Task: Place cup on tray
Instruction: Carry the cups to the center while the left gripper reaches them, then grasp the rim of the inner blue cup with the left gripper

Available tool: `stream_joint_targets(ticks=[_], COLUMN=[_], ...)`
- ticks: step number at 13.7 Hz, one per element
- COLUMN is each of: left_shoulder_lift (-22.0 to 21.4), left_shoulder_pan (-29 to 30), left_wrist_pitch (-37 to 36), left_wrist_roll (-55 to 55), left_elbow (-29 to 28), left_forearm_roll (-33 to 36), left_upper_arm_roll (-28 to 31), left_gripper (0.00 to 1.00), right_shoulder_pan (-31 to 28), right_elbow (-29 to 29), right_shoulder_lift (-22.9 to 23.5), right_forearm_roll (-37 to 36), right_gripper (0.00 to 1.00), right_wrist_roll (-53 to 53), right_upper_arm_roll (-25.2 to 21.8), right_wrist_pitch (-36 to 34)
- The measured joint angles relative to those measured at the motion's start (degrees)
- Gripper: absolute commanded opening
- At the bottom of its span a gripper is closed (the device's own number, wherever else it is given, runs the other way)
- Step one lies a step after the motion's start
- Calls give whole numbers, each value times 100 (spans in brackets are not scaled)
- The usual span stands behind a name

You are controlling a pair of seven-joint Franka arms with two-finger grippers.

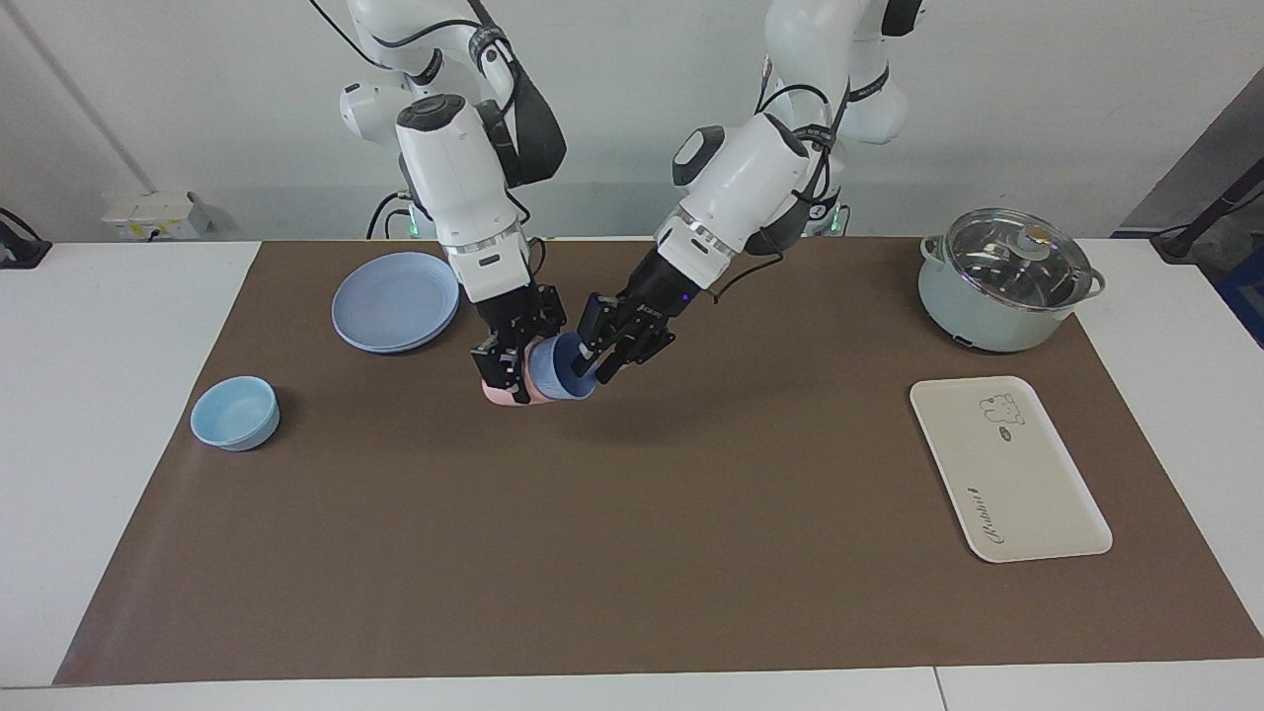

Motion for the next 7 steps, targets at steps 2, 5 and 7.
stream_joint_targets(ticks=[2,5,7], left_shoulder_lift=[18,37,40], left_shoulder_pan=[89,242,237], left_wrist_pitch=[-35,-332,-616], left_wrist_roll=[0,1,10], left_elbow=[43,57,53], left_forearm_roll=[0,0,0], left_upper_arm_roll=[21,29,10], left_gripper=[57,56,56], right_shoulder_pan=[0,0,0], right_elbow=[6,8,10], right_shoulder_lift=[0,0,0], right_forearm_roll=[0,0,0], right_gripper=[0,0,0], right_wrist_roll=[0,0,0], right_upper_arm_roll=[0,0,0], right_wrist_pitch=[0,1,2])
